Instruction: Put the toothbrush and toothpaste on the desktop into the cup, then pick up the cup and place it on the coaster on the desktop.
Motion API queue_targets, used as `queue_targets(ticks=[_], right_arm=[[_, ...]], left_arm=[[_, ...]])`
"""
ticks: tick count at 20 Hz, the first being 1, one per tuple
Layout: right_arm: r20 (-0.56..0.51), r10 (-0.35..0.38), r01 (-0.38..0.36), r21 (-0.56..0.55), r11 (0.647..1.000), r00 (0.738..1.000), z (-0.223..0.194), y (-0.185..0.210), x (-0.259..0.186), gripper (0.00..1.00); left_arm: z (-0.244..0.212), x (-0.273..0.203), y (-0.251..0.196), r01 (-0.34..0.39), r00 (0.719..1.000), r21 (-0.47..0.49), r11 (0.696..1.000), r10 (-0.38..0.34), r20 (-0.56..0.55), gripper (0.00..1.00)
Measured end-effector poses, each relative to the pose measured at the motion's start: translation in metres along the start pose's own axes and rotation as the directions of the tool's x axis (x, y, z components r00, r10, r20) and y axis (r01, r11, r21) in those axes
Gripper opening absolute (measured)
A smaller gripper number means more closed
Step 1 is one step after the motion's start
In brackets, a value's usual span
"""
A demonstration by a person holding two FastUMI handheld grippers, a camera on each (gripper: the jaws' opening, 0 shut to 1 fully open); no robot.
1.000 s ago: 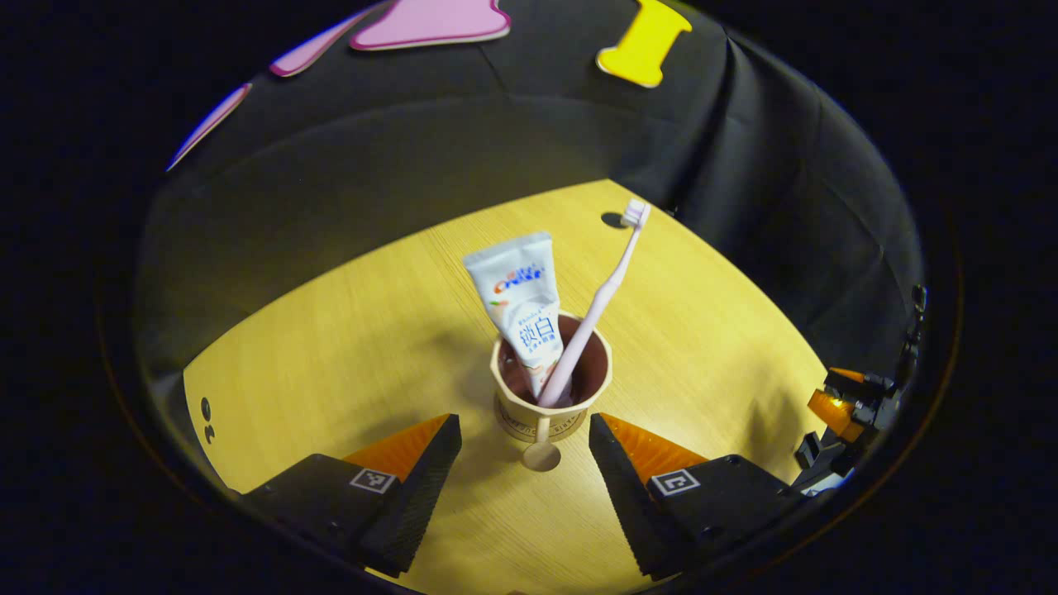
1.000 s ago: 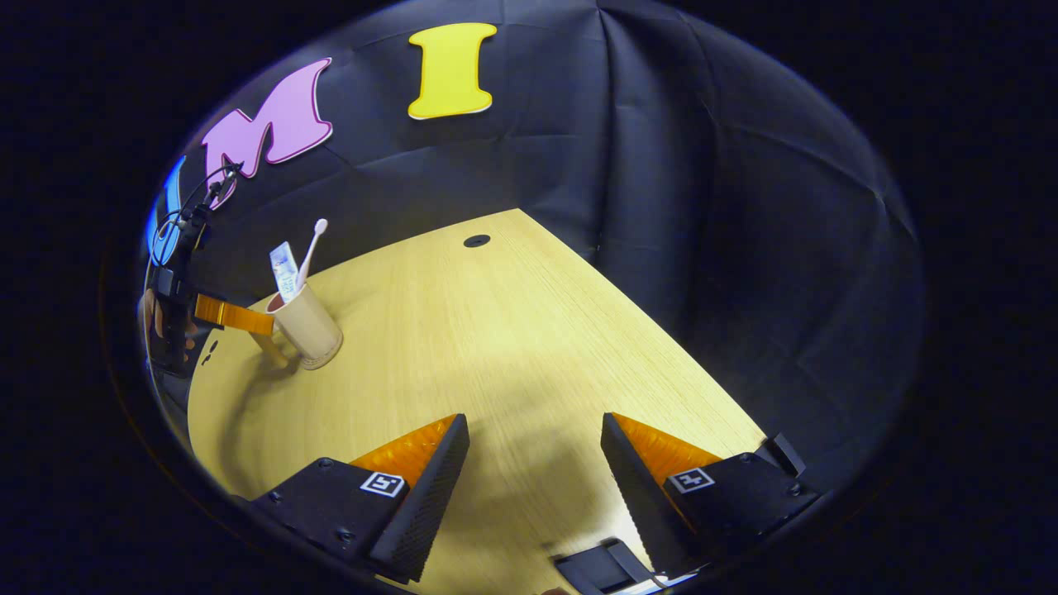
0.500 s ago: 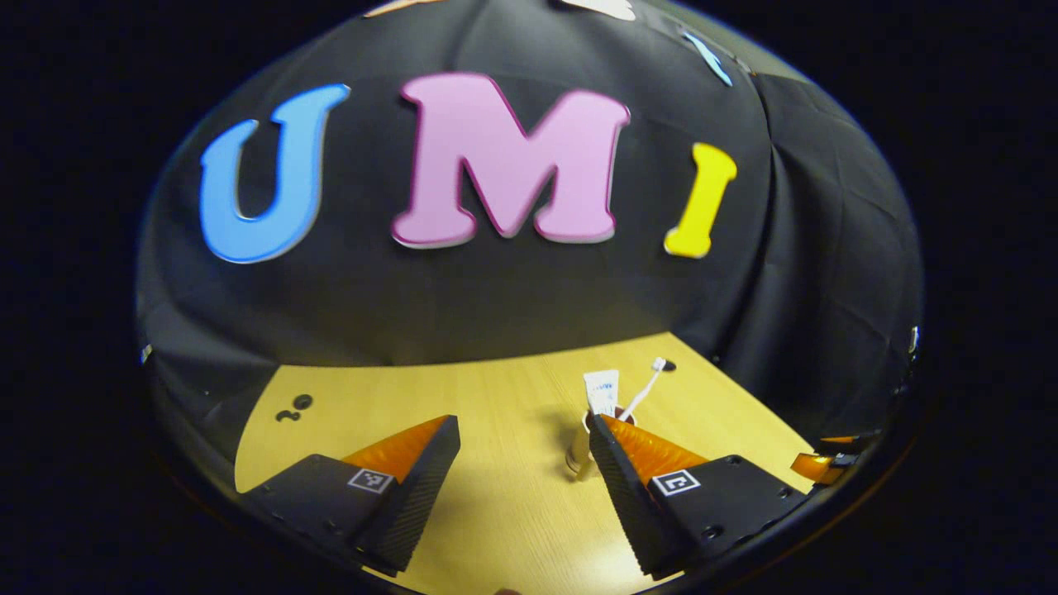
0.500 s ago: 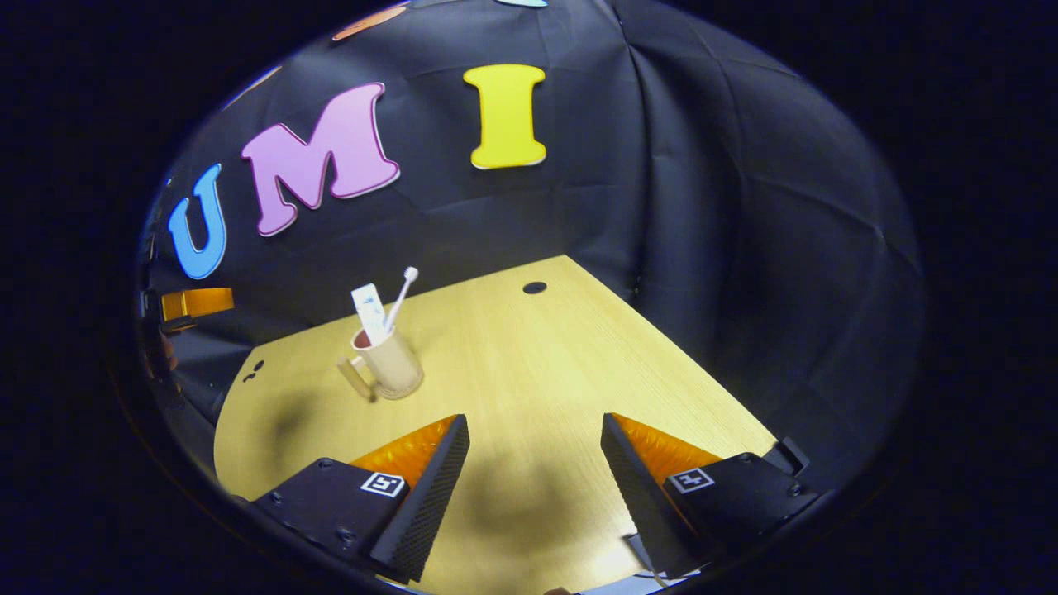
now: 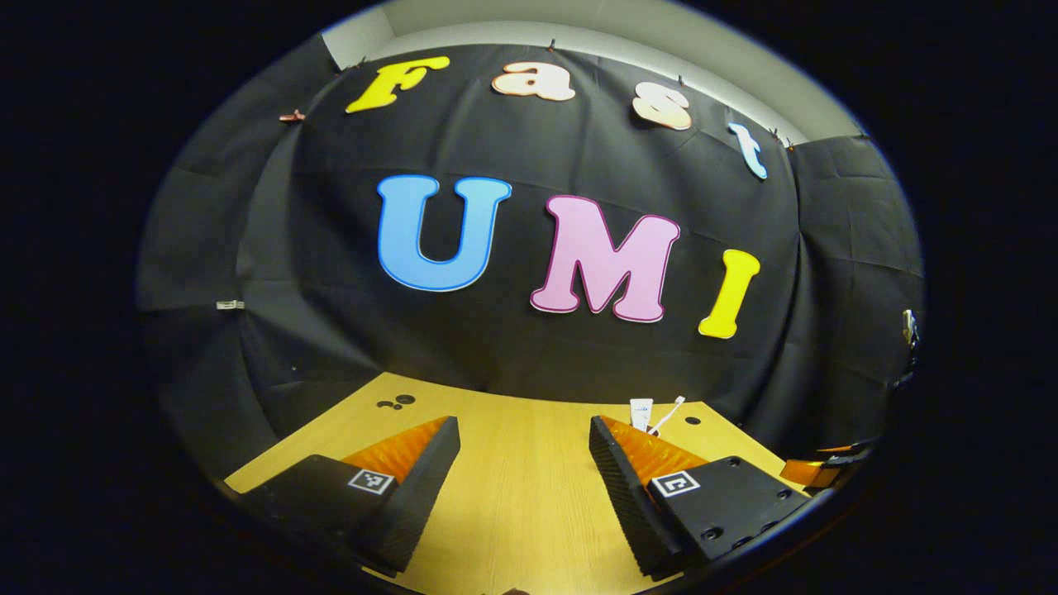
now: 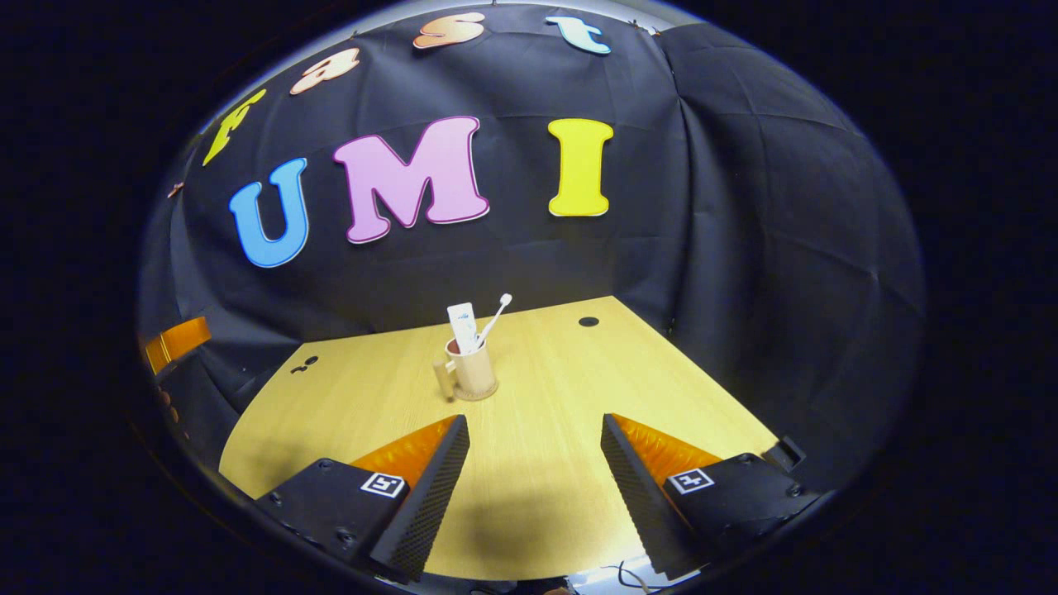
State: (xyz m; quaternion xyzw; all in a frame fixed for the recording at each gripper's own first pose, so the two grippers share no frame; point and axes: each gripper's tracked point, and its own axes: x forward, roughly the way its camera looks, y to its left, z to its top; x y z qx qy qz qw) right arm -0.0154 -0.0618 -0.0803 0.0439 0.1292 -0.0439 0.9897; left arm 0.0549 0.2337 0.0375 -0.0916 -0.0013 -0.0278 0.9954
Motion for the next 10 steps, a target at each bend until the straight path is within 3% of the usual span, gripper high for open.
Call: queue_targets(ticks=[5,10], right_arm=[[-0.028,-0.004,0.003,-0.032,0.999,1.0,-0.03,0.01,-0.032,0.98],[-0.021,-0.009,0.009,-0.009,1.0,1.0,-0.034,0.02,-0.043,0.98]], left_arm=[[-0.024,-0.064,0.011,0.011,0.999,0.03,0.999,-0.01,-0.035,0.97],[-0.043,-0.08,0.006,0.06,0.994,0.033,0.998,-0.057,-0.097,0.98]])
